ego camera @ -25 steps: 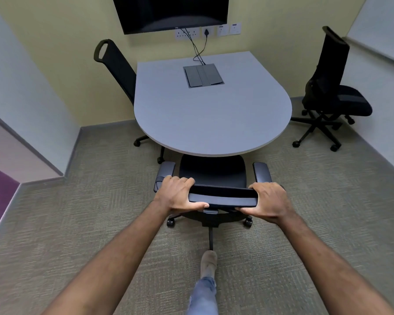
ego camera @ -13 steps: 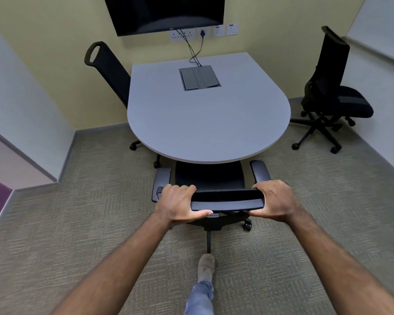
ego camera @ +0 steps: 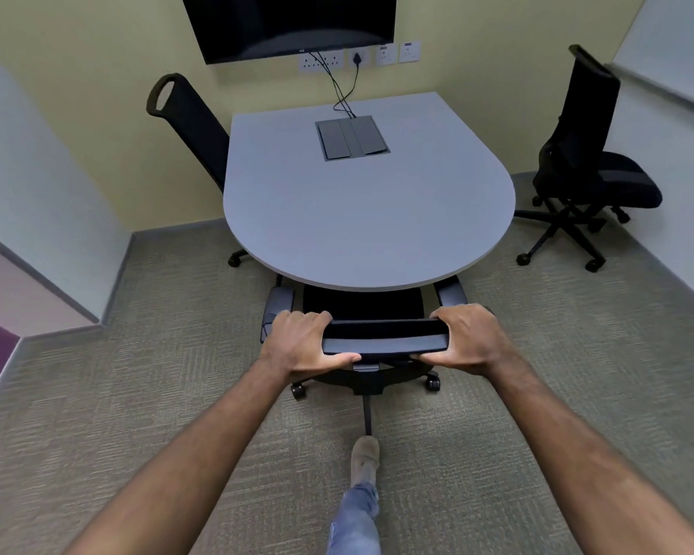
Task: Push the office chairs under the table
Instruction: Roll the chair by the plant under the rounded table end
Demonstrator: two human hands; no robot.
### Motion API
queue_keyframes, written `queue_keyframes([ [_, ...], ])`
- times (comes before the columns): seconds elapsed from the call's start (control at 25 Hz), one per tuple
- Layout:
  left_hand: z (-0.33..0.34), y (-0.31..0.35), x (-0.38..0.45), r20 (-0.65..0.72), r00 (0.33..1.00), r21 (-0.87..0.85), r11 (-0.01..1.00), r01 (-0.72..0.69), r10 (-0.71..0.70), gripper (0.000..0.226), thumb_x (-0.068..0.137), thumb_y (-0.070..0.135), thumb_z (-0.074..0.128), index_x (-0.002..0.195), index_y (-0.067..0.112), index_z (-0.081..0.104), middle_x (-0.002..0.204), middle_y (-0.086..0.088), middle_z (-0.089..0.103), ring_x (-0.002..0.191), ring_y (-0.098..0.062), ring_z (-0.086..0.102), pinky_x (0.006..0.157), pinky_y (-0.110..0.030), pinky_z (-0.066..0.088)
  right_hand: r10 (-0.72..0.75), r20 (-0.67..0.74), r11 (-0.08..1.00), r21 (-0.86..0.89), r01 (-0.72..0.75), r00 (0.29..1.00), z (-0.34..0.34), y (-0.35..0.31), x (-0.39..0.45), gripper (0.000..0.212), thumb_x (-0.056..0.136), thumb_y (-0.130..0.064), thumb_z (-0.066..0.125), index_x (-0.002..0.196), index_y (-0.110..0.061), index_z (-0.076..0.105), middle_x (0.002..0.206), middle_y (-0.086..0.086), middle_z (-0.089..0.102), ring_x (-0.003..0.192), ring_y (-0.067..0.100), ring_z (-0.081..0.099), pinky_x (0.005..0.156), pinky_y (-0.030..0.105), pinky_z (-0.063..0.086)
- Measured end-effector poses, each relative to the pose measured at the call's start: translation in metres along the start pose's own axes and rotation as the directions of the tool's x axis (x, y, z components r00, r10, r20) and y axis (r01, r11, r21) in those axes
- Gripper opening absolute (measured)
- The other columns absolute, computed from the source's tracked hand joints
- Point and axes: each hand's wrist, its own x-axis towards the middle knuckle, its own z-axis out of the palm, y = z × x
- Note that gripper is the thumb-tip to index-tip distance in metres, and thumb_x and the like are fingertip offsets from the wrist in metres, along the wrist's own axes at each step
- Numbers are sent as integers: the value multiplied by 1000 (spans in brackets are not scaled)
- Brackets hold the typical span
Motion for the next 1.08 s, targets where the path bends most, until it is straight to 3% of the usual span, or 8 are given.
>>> queue_keyframes([
  [0.48,-2,-44,52,-18,1000,4,1000,-6,6,116,65,110,7,113,22,68,94,5,74,84,-20,68,78,-41,48,-28,-87,999,18,29,996,12,4,69,74,65,-95,57,97,-30,75,90,-13,75,83,15,71,76,34,54],
  [0.72,-1,-63,70,-34,999,0,1000,-28,28,105,72,104,23,121,22,66,108,3,76,96,-23,71,83,-41,49,-7,-43,1000,-1,7,999,14,3,92,88,66,-101,47,106,-27,75,96,-11,75,90,16,70,84,38,58],
  [1.08,1,-81,87,-61,997,9,999,-45,45,107,71,107,17,116,23,68,102,6,76,92,-21,70,78,-39,50,-23,-71,1000,-17,22,997,15,2,112,90,66,-102,43,100,-25,76,87,-9,75,79,19,70,74,36,55],
])
